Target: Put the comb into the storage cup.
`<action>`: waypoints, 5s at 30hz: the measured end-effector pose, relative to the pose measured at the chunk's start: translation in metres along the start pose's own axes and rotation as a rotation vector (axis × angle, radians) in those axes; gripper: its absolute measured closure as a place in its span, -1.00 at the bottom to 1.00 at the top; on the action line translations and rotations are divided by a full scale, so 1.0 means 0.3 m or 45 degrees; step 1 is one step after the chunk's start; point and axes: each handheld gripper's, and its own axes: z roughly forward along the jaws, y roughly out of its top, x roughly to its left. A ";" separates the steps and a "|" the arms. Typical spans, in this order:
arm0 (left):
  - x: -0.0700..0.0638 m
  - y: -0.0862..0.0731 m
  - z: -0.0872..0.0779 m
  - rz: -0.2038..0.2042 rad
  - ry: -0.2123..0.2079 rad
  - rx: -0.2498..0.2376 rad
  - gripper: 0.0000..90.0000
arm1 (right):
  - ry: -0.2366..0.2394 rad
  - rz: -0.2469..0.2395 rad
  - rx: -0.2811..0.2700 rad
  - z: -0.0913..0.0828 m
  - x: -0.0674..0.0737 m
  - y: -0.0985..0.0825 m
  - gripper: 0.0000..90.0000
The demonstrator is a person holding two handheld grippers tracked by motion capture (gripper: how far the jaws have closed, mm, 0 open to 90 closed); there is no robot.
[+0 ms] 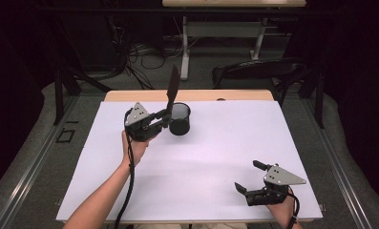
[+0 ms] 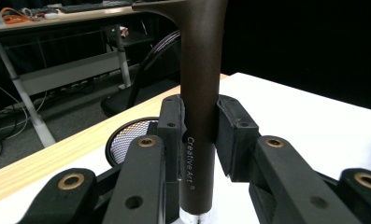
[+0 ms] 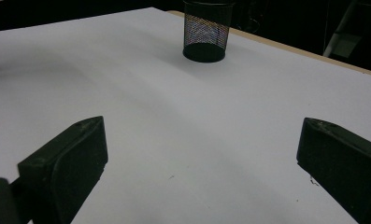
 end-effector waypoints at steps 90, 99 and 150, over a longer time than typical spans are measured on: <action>0.099 0.066 0.237 -0.065 0.163 -0.078 0.61 | -0.015 0.025 -0.001 0.002 -0.013 -0.008 -0.97; 0.101 0.056 0.248 -0.078 0.167 -0.082 0.61 | -0.015 0.020 0.000 0.002 -0.014 -0.008 -0.97; 0.110 -0.041 0.302 -0.135 0.173 -0.039 0.61 | -0.008 0.026 0.007 0.002 -0.015 -0.009 -0.97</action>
